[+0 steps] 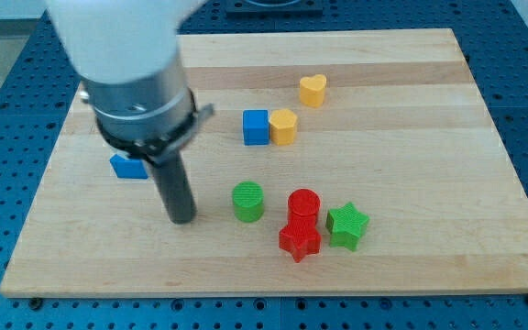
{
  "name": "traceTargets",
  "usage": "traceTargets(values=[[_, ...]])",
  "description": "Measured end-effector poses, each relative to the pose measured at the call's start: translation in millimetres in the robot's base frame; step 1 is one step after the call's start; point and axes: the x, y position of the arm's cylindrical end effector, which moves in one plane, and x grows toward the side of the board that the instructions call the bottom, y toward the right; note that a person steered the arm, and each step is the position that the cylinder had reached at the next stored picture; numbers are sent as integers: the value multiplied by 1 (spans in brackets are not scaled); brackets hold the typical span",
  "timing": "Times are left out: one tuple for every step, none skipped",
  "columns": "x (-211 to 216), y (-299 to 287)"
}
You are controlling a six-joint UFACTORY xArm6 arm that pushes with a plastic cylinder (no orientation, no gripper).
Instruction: Push the green circle into the red blocks
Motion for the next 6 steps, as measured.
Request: traceTargets(values=[[-22, 18], [-22, 54], [-16, 70], [6, 81], [28, 95], [43, 102]])
